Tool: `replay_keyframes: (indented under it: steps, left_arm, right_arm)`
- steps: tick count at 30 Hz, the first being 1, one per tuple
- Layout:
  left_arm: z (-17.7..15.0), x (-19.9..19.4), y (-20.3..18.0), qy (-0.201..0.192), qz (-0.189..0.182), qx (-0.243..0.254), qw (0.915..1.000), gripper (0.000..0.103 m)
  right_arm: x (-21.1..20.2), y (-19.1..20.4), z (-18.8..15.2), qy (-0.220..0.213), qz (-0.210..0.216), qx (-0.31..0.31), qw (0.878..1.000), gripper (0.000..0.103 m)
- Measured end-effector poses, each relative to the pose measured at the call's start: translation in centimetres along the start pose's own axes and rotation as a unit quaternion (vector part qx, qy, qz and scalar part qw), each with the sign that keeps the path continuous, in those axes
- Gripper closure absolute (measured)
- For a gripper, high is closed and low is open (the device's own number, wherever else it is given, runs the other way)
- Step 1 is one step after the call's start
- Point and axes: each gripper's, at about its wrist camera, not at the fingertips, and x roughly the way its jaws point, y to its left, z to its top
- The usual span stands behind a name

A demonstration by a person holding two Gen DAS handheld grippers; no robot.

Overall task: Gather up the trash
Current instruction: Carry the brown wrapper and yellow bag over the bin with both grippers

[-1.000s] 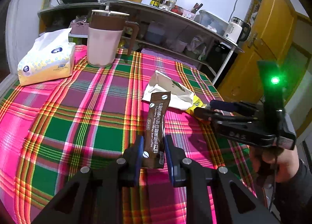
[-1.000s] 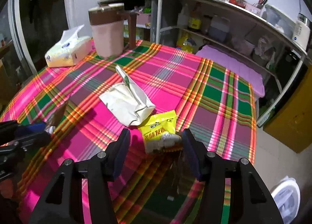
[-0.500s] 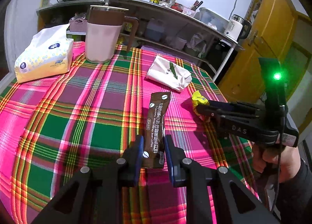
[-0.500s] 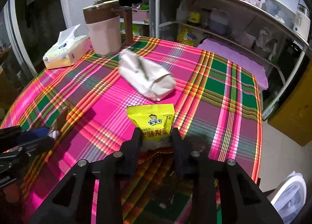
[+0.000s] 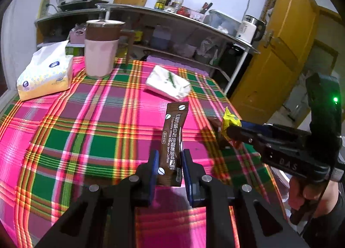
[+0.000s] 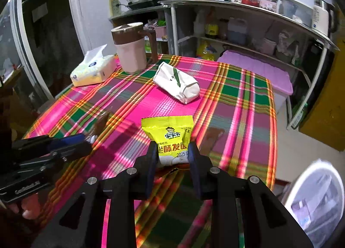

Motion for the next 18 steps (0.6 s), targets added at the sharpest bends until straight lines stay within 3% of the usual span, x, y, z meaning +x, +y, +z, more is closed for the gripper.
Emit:
replay_keyframes:
  steps: [18]
  left_arm:
    - [-1.6, -1.5, -8.4, 0.009, -0.057, 0.067, 0.9961, 0.081]
  right_arm:
    - [-9.1, -3.1, -6.1, -0.045, -0.028, 0.081, 0.995, 0.073]
